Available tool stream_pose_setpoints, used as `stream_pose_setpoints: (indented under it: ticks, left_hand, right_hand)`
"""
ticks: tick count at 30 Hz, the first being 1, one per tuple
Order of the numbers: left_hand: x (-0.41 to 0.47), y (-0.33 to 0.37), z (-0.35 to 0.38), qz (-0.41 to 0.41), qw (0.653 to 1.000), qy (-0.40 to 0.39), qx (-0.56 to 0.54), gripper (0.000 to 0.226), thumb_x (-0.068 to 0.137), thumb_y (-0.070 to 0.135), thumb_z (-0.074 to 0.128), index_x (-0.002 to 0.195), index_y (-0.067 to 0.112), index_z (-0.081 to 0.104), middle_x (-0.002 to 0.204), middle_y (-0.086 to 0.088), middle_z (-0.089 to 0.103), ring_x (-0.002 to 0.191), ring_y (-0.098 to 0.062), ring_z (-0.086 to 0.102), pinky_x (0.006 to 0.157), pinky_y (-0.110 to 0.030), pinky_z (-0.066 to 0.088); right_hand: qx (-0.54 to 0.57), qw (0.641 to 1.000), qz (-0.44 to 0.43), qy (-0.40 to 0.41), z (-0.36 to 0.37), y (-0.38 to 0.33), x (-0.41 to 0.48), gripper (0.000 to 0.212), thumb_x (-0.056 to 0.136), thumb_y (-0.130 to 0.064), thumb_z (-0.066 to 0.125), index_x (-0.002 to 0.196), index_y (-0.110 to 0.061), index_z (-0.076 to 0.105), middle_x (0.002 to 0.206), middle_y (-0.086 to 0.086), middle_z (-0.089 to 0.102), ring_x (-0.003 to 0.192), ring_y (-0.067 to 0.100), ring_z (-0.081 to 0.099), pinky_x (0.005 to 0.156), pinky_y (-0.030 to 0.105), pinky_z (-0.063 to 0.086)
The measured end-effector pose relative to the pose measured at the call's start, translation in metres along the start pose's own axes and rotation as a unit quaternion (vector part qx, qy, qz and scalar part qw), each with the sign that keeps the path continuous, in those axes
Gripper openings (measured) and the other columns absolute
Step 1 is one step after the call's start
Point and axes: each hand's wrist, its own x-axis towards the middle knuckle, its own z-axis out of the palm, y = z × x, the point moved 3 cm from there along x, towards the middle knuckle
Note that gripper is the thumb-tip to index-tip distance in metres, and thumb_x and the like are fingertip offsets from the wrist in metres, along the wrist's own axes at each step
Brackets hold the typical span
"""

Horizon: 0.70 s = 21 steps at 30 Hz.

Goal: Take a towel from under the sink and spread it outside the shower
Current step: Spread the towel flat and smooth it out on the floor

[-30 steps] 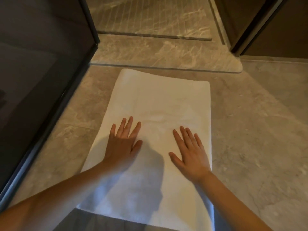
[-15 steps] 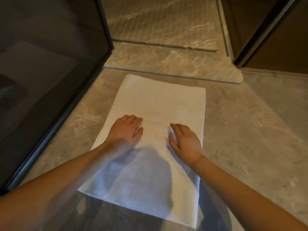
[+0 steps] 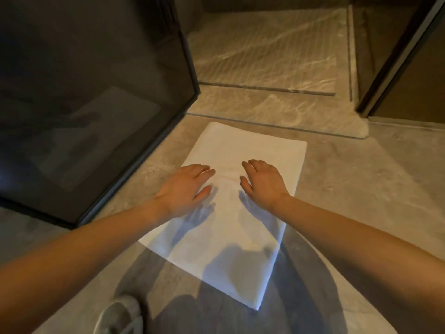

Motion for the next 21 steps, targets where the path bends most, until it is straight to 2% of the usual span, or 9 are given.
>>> stream_pose_setpoints:
  ticks: [5, 8, 13, 16, 21]
  left_hand:
    - [-0.036, -0.013, -0.001, -0.023, 1.000, 0.002, 0.014, 0.053, 0.098, 0.045, 0.030, 0.138, 0.017, 0.052, 0.139, -0.007, 0.054, 0.126, -0.026, 0.050, 0.106, -0.040, 0.039]
    - [-0.034, -0.016, 0.035, -0.041, 0.998, 0.016, -0.039, 0.057, 0.098, 0.047, 0.026, 0.142, 0.016, 0.046, 0.146, -0.007, 0.047, 0.134, -0.028, 0.043, 0.112, -0.041, 0.034]
    - [-0.044, -0.029, 0.085, -0.004, 1.000, 0.020, -0.016, 0.052, 0.101, 0.046, 0.031, 0.149, 0.024, 0.033, 0.155, 0.001, 0.035, 0.144, -0.019, 0.027, 0.117, -0.034, 0.017]
    - [-0.051, -0.032, 0.094, 0.035, 0.999, 0.020, 0.008, 0.054, 0.101, 0.049, 0.028, 0.152, 0.029, 0.025, 0.159, 0.006, 0.020, 0.148, -0.017, 0.014, 0.120, -0.033, 0.004]
    - [-0.052, -0.040, 0.128, 0.067, 0.997, -0.021, 0.021, 0.061, 0.098, 0.053, 0.020, 0.153, 0.027, 0.020, 0.161, 0.002, 0.014, 0.149, -0.022, 0.007, 0.121, -0.041, 0.004]
  right_hand:
    - [0.011, 1.000, -0.005, -0.015, 0.009, -0.031, -0.010, 0.049, 0.102, -0.036, 0.032, 0.145, -0.014, 0.039, 0.145, 0.008, 0.045, 0.129, 0.028, 0.042, 0.103, 0.038, 0.032]
    - [0.005, 1.000, 0.006, -0.003, 0.022, -0.034, -0.010, 0.049, 0.102, -0.037, 0.031, 0.146, -0.016, 0.037, 0.148, 0.007, 0.043, 0.132, 0.026, 0.040, 0.106, 0.037, 0.029]
    - [0.046, 0.994, 0.093, 0.027, 0.042, -0.038, -0.040, 0.049, 0.104, -0.035, 0.032, 0.148, -0.016, 0.037, 0.154, 0.007, 0.036, 0.139, 0.023, 0.034, 0.113, 0.033, 0.026]
    - [0.061, 0.990, 0.126, 0.014, 0.060, -0.047, -0.071, 0.051, 0.103, -0.036, 0.032, 0.151, -0.019, 0.031, 0.158, 0.006, 0.027, 0.145, 0.023, 0.025, 0.118, 0.035, 0.018]
    - [0.033, 0.987, 0.155, -0.027, 0.105, -0.062, -0.099, 0.055, 0.102, -0.044, 0.022, 0.155, -0.031, 0.012, 0.163, -0.004, 0.008, 0.150, 0.018, 0.000, 0.120, 0.038, -0.005]
